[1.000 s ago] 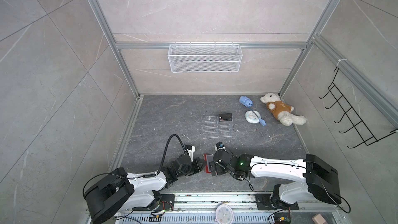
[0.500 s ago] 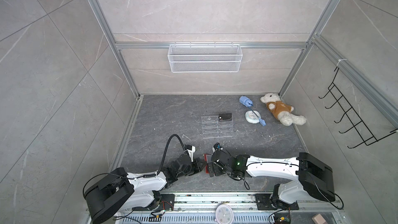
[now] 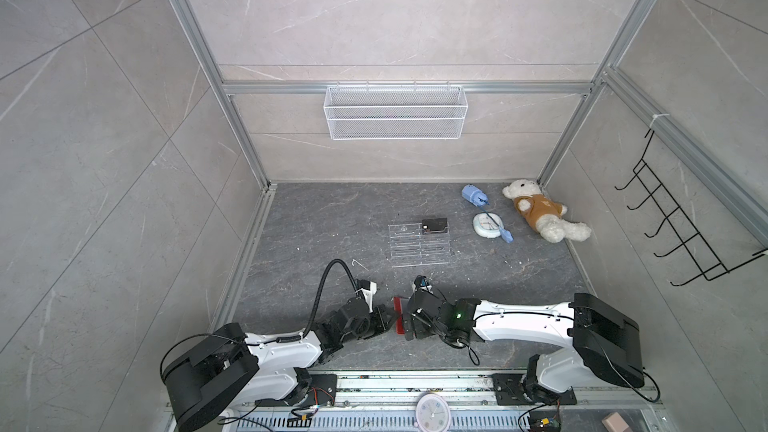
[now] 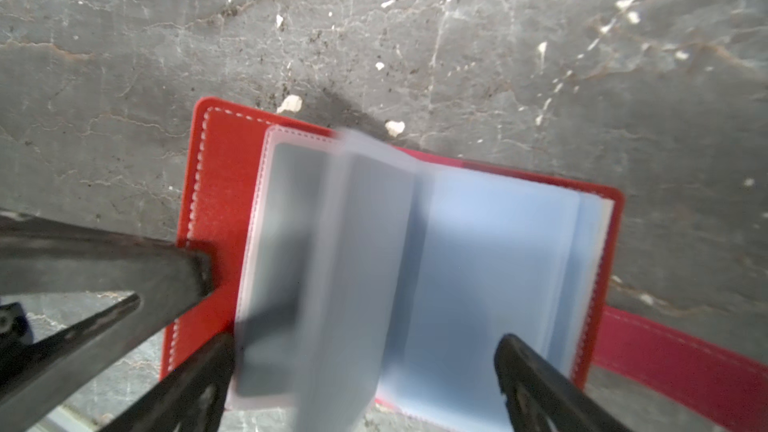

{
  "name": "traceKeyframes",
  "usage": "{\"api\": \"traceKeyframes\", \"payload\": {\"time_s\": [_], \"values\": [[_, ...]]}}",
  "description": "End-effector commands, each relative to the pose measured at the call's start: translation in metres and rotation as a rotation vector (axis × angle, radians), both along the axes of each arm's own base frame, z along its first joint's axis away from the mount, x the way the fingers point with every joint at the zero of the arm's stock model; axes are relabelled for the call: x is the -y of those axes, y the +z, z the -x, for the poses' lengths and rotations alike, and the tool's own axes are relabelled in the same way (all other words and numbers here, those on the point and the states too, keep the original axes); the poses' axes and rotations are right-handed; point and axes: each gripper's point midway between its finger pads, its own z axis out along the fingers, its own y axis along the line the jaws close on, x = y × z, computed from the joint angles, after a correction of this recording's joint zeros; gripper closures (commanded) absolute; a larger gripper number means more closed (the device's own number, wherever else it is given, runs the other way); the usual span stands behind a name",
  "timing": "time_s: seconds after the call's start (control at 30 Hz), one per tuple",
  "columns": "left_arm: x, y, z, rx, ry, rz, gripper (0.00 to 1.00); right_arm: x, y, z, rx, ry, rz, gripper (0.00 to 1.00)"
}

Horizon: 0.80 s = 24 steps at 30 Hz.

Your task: Take the credit cards out of the card holder

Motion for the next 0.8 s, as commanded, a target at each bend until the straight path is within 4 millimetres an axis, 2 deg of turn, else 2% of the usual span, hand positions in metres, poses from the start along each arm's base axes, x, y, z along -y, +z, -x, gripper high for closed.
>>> {"api": "traceKeyframes", "payload": {"time_s": [0.0,0.17,0.4,0.77], "values": [[0.005,0.013,-0.004,0.054,-0.014,0.021,1.0,0.021,0.002,-0.005,0.026,-0.052,0.045,0.01],[0.003,0.011,-0.003,0.052,-0.011,0.012,1.0,0.023,0.002,-0.005,0.019,-0.048,0.035,0.01],[0.001,0.009,-0.003,0.052,-0.007,0.001,1.0,0.016,-0.001,-0.003,0.0,-0.019,0.022,0.0],[-0.002,0.003,-0.004,0.053,-0.004,-0.025,1.0,0.009,-0.014,0.001,-0.052,0.02,0.016,0.0]]}}
